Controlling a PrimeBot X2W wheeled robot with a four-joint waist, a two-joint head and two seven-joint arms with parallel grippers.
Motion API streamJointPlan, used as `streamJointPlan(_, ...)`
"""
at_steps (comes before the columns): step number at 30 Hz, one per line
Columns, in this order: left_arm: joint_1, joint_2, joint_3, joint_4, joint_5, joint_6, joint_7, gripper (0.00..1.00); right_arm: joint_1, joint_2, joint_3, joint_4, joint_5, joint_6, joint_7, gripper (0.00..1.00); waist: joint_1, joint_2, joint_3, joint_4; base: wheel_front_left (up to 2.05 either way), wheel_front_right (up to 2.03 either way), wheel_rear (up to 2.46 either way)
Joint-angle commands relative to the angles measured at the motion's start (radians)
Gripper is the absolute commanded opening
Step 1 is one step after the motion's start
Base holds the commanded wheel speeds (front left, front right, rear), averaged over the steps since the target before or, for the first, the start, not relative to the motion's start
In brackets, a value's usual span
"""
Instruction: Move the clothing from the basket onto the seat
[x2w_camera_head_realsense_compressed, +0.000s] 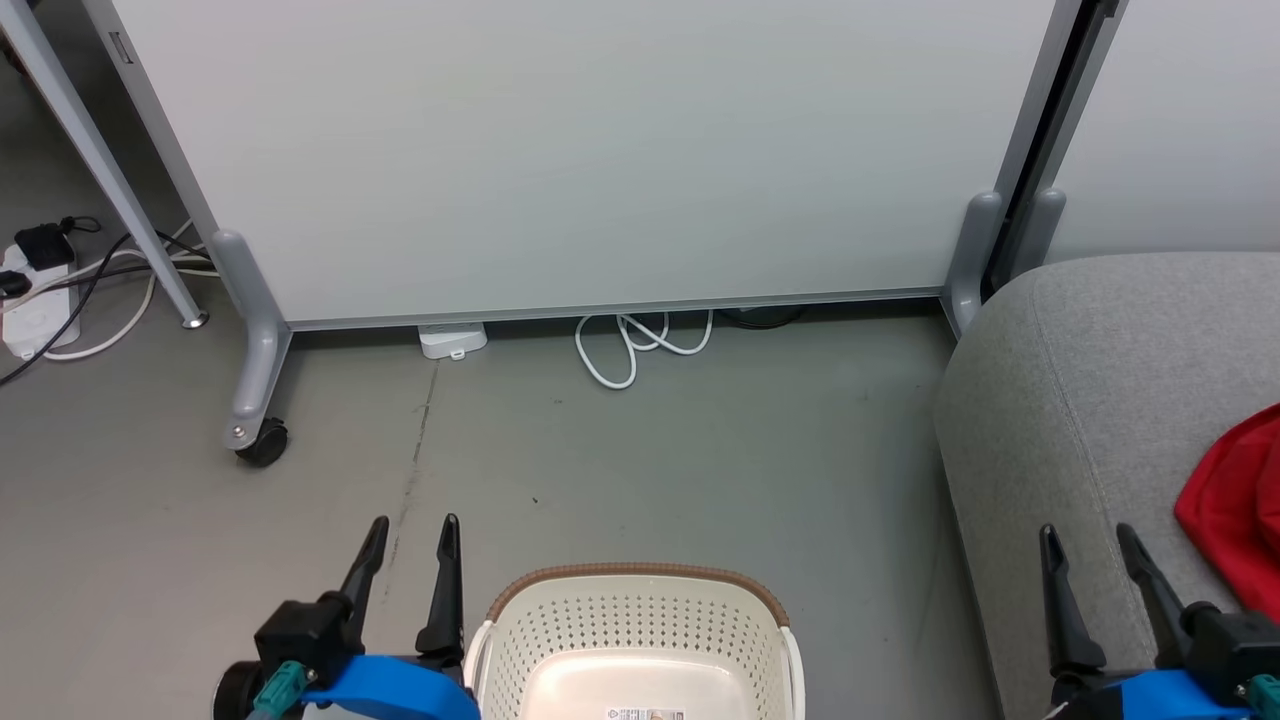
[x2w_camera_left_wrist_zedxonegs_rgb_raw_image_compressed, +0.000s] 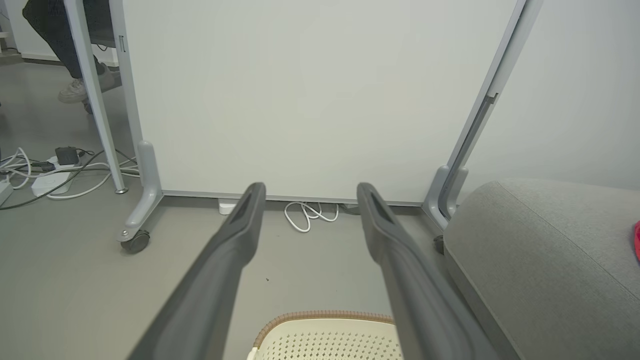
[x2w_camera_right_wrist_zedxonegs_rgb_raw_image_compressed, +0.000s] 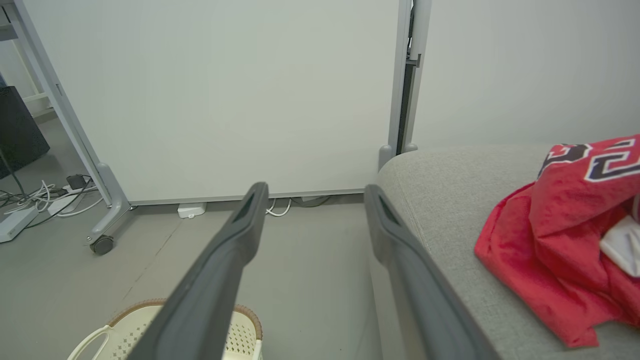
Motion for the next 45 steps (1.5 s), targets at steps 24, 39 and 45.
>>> streamJointPlan(24, 0.02, 0.003, 0.047, -0.001, -0.314, -0.001, 0.086, 0.0, -0.037, 0.005, 0.007, 0.057, 0.341, 0.0, 0.074, 0.0, 0.0, 0.0, 0.003, -0.013, 0.0, 0.0, 0.0)
streamJointPlan(39, 0.004, 0.005, 0.086, -0.035, -0.536, -0.002, 0.145, 0.0, -0.065, 0.003, 0.012, 0.059, 0.586, 0.0, 0.122, 0.0, 0.0, 0.0, 0.006, -0.024, 0.0, 0.0, 0.0)
streamJointPlan(45, 0.0, 0.005, 0.101, -0.048, -0.614, -0.003, 0.166, 0.0, -0.074, 0.003, 0.013, 0.06, 0.673, 0.0, 0.139, 0.0, 0.0, 0.0, 0.007, -0.028, 0.0, 0.0, 0.0)
